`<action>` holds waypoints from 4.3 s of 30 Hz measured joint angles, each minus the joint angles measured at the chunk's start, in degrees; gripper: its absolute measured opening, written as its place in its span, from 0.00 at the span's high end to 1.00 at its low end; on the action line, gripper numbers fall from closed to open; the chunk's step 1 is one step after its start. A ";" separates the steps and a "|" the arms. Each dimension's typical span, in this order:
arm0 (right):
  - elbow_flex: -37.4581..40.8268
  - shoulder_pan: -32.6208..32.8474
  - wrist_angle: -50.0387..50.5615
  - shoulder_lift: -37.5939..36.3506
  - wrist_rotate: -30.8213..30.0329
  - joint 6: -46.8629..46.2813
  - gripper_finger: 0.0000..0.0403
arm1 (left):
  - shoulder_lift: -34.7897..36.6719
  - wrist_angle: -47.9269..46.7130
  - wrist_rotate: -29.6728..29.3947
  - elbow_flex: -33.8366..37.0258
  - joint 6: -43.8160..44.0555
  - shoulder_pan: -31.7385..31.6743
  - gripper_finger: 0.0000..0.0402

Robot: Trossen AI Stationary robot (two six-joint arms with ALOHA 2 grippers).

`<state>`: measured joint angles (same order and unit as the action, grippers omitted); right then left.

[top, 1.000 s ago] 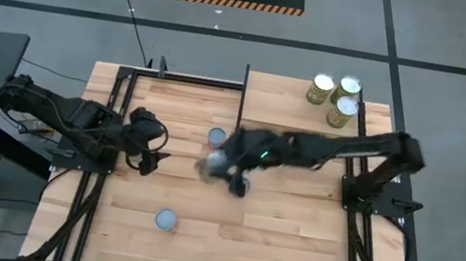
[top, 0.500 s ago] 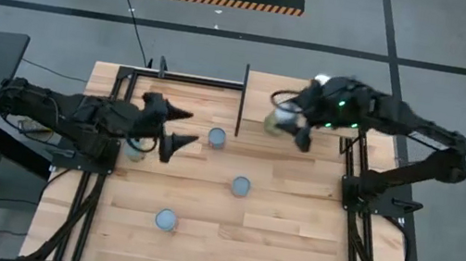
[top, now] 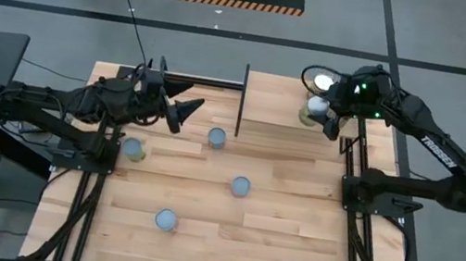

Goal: Pick and place cans onto a shelf
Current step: Put the large canned pears on the shelf, then adjust the cans on the shelf

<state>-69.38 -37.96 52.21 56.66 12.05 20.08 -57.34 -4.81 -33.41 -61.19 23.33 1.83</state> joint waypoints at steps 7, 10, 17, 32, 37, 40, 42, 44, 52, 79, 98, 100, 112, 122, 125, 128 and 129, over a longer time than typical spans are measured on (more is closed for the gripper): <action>1.68 -9.51 0.26 1.58 6.59 4.74 0.20 | -0.01 1.64 -0.02 0.00 0.44 -1.43 0.12; 1.68 -11.22 0.56 2.87 7.16 7.79 0.20 | -0.02 1.67 -0.02 0.00 0.46 -1.43 0.12; 1.68 -12.58 1.94 5.71 6.83 9.89 0.20 | -0.02 1.65 -0.02 0.00 0.49 -1.41 0.12; 1.68 -12.58 2.71 7.04 3.85 10.56 0.17 | -0.02 1.63 0.00 0.00 0.49 -1.41 0.12; 1.68 -12.54 3.20 7.04 2.62 10.58 0.16 | -0.02 1.61 0.00 0.00 0.40 -1.41 0.12; 1.68 -12.54 3.23 7.04 2.54 10.60 0.15 | -0.02 1.61 0.00 0.00 0.14 -1.41 0.12; 1.68 -12.54 3.24 7.04 2.54 10.58 0.14 | -0.02 1.61 0.00 0.00 0.05 -1.41 0.12; 1.68 -12.54 3.26 7.04 2.52 10.58 0.13 | -0.02 1.61 0.00 0.00 0.04 -1.41 0.12; 1.68 -12.54 3.21 7.04 0.84 10.60 0.10 | -0.02 1.61 0.03 0.00 0.00 -1.41 0.12; -5.18 -10.79 5.24 6.97 1.04 5.81 0.10 | -0.02 1.59 0.03 0.00 -0.17 -1.40 0.12; -11.58 -10.27 12.23 6.69 -3.68 -14.21 0.63 | -0.02 1.59 0.02 0.00 -0.17 -1.38 0.12; -11.58 -10.27 12.26 6.69 -4.61 -15.26 0.76 | -0.02 1.59 0.02 0.00 -0.17 -1.38 0.12; -5.51 -10.27 12.02 7.04 -7.23 -22.76 0.97 | -0.02 1.59 0.18 0.00 -0.39 -1.39 0.12; -1.79 -9.93 8.91 6.88 -6.56 -26.39 0.98 | -0.02 1.59 0.21 0.00 -2.14 -1.38 0.12; -1.79 -9.68 9.09 6.88 -5.96 -26.58 0.99 | -0.02 1.59 0.22 0.00 -2.14 -1.39 0.12; -1.75 -9.68 9.13 6.91 -4.83 -26.79 0.99 | -0.02 1.59 0.22 0.00 -2.12 -1.38 0.12; -1.83 -9.68 9.23 6.93 -4.78 -27.15 0.99 | -0.02 1.59 0.22 0.00 -2.12 -1.38 0.12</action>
<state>-71.21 -47.64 61.44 63.59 7.26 -7.07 -57.36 -3.22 -33.19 -61.19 21.21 0.45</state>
